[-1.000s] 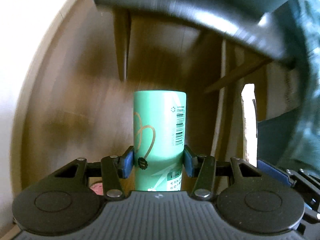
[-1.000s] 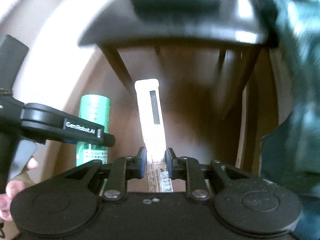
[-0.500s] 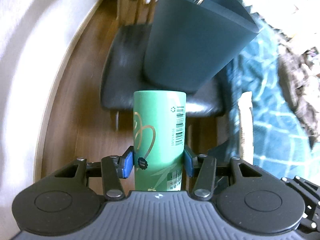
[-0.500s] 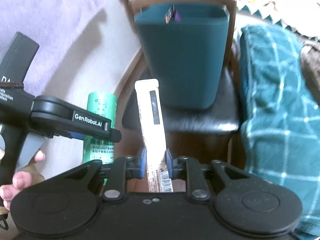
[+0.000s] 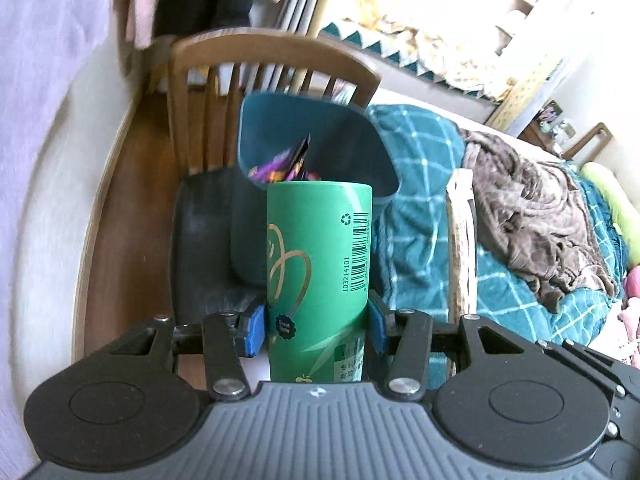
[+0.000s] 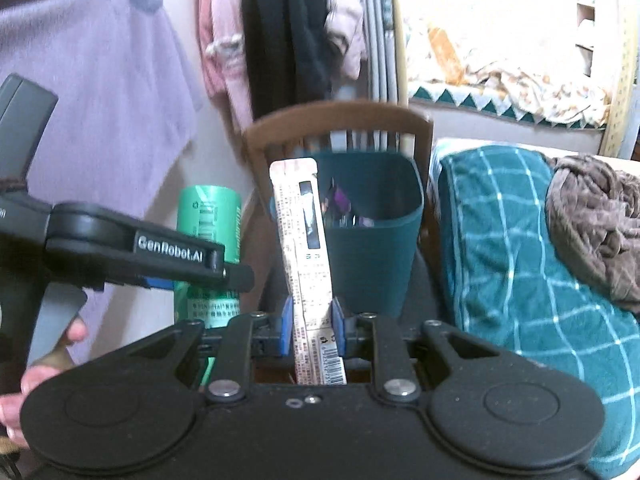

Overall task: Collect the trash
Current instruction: 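Lift the green can and stick wrapper with both tools over the wastebasket, then open both tools inside the wastebasket to drop the can and wrapper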

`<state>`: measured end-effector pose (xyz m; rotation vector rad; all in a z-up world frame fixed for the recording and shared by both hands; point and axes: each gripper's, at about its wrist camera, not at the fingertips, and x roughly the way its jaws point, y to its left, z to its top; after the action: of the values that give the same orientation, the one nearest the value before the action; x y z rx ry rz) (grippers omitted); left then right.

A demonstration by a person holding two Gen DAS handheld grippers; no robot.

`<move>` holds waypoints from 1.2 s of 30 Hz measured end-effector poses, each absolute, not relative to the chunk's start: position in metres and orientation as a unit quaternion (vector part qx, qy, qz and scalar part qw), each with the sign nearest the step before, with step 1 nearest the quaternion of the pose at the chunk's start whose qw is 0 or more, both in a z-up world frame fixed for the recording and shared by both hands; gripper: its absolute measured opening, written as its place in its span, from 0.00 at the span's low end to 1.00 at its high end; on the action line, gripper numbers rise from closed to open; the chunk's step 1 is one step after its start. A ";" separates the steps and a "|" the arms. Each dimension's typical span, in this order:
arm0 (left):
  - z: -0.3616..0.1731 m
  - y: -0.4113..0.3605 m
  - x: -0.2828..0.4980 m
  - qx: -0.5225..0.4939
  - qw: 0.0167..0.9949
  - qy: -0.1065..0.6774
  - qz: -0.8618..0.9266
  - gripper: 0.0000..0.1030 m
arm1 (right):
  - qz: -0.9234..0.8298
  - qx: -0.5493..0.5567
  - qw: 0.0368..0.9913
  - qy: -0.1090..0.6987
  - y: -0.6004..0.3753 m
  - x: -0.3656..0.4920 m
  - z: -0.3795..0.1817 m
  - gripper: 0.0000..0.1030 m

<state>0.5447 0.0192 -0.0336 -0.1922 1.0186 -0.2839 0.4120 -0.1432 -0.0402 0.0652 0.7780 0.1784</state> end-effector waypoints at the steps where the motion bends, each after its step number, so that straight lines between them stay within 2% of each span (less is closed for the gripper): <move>1: -0.028 0.020 0.548 -0.090 0.862 0.479 -0.138 0.47 | 0.085 0.036 0.923 0.373 -0.143 0.415 -0.035 0.19; 9: 0.012 0.020 0.588 -0.070 0.887 0.437 -0.130 0.47 | 0.080 0.041 0.937 0.338 -0.153 0.457 -0.009 0.19; 14: 0.007 0.014 0.635 -0.071 0.888 0.441 -0.110 0.47 | 0.087 0.048 0.938 0.333 -0.167 0.508 -0.013 0.19; 19: -0.010 -0.011 0.693 -0.051 0.883 0.460 -0.084 0.47 | 0.106 0.042 0.927 0.356 -0.179 0.570 -0.036 0.19; 26: -0.048 -0.041 0.766 -0.035 0.864 0.499 -0.049 0.47 | 0.134 0.013 0.891 0.433 -0.193 0.663 -0.097 0.19; 36: -0.120 -0.064 0.824 -0.001 0.814 0.580 -0.022 0.47 | 0.186 -0.030 0.837 0.513 -0.182 0.716 -0.168 0.20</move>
<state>0.8237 -0.0635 -0.1201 -0.0017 1.2381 -0.0471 0.7161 -0.1819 -0.1678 -0.0641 1.0863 0.3926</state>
